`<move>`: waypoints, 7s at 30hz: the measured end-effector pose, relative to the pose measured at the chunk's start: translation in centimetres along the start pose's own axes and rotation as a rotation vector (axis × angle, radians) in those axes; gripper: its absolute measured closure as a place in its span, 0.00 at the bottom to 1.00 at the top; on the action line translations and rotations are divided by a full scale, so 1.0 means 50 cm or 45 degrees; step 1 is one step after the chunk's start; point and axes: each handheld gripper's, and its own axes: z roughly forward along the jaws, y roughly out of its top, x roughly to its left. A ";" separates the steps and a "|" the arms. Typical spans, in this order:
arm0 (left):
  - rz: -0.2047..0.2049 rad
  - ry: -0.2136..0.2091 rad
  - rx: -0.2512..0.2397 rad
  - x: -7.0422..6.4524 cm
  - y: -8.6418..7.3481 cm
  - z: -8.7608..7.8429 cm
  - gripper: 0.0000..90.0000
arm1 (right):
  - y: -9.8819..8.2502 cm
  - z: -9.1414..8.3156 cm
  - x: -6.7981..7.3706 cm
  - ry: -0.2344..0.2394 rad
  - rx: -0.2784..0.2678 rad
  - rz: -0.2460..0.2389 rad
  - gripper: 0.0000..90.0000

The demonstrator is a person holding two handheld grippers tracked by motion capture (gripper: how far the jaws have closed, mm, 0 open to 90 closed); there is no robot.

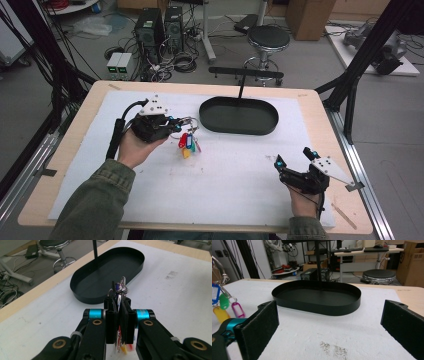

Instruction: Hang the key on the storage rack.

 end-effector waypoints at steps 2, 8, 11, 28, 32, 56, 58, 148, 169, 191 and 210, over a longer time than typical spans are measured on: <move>-0.014 -0.014 -0.017 0.006 0.006 0.000 0.94 | 0.000 0.000 0.000 0.000 -0.001 -0.005 0.01; -0.008 -0.035 -0.025 0.016 0.030 0.003 0.94 | 0.000 -0.001 0.001 0.002 0.001 0.000 0.01; -0.014 -0.052 -0.038 0.023 0.041 0.004 0.94 | 0.000 0.000 0.001 0.004 0.001 -0.001 0.01; -0.017 -0.055 -0.059 0.054 0.119 0.014 0.94 | -0.002 -0.001 -0.004 0.000 -0.001 0.003 0.01; -0.010 -0.060 -0.061 0.058 0.135 0.023 0.94 | -0.002 -0.001 -0.004 -0.001 0.002 0.001 0.01; -0.079 -0.027 -0.061 0.103 0.135 0.080 0.94 | -0.004 0.002 -0.008 0.008 0.013 0.015 0.01; -0.093 -0.024 -0.067 0.108 0.133 0.088 0.94 | -0.004 0.002 -0.008 0.009 0.013 0.014 0.01; -0.352 0.047 -0.075 0.174 0.079 0.198 0.02 | -0.007 -0.005 -0.018 0.000 -0.002 0.060 0.01; -0.262 0.051 -0.046 0.127 0.030 0.151 0.02 | -0.008 -0.004 -0.015 0.007 0.003 0.051 0.01; -0.251 0.127 -0.015 0.111 -0.058 0.087 0.02 | -0.008 -0.004 -0.014 0.002 0.017 0.038 0.01; -0.305 0.188 -0.044 0.093 -0.133 0.026 0.02 | -0.009 -0.002 -0.012 0.004 0.022 0.034 0.01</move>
